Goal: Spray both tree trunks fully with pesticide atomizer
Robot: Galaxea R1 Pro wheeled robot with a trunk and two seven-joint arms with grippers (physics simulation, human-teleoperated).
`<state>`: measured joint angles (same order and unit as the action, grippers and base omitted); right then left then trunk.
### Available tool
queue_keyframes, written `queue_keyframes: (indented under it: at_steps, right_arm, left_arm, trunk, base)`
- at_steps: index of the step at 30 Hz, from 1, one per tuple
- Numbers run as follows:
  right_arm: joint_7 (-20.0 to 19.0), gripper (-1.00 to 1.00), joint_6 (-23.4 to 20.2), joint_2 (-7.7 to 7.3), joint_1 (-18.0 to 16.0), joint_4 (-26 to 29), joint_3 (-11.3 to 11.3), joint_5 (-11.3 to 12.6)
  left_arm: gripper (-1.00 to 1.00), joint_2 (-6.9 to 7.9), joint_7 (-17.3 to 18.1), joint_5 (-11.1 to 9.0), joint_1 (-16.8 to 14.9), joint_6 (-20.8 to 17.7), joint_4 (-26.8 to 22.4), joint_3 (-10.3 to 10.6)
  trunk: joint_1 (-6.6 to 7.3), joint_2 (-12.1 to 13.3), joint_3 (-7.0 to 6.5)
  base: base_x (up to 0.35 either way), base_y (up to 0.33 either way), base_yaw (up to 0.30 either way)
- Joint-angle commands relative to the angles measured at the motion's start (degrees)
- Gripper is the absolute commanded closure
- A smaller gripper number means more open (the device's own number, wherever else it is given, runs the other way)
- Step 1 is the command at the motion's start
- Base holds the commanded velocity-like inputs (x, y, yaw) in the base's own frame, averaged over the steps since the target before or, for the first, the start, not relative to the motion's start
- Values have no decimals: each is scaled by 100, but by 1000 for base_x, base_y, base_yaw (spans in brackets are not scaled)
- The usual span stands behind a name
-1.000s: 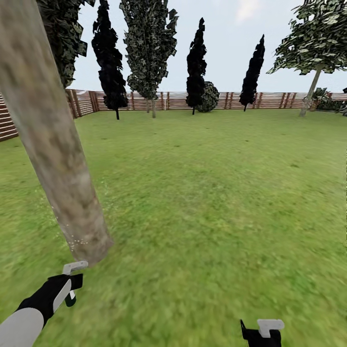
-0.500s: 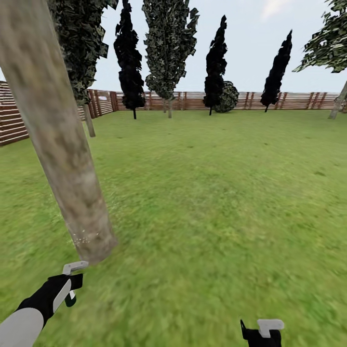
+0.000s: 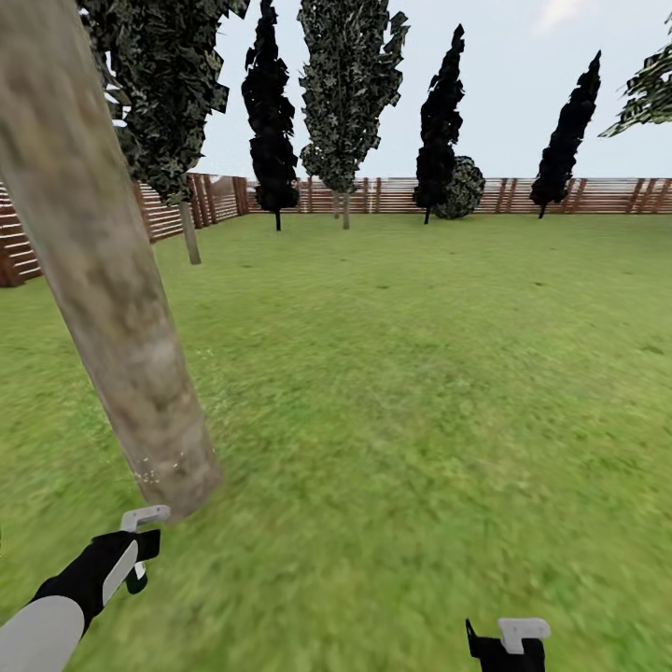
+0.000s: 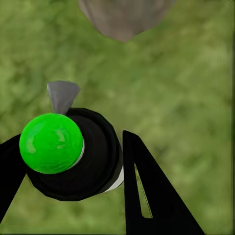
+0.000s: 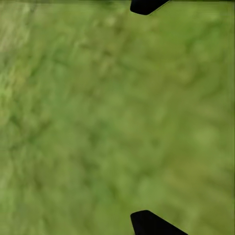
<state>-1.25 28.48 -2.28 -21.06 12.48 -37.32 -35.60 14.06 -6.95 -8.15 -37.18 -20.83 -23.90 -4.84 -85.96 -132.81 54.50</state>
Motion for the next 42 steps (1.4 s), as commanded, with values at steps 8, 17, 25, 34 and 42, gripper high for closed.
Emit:
queue_keyframes:
  at_steps: [8,17,25,34,42]
  right_arm:
    - [2,-100,0,0,0,0,4,0]
    - [7,-100,0,-8,0,0,-3,0]
    - [13,-100,0,-31,-1,8,-3,2]
    - [19,-100,0,-35,1,9,-8,7]
    - [12,-100,0,-27,-2,9,-3,9]
  left_arm:
    - [100,0,1,-2,0,0,0,-6]
    - [100,-4,38,-3,-12,-62,-441,24]
    - [100,-117,106,-40,-102,-1447,-2220,417]
    - [100,-25,115,7,-238,-1910,-2347,472]
    - [100,-32,174,-4,-238,-1914,-2328,880]
  trunk:
    - [0,0,0]
    - [0,0,0]
    - [0,0,0]
    - [0,0,0]
    - [0,0,0]
  base:
    - [107,-259,267]
    - [79,-90,276]
    - [0,0,127]
    - [91,0,0]
    - [148,0,77]
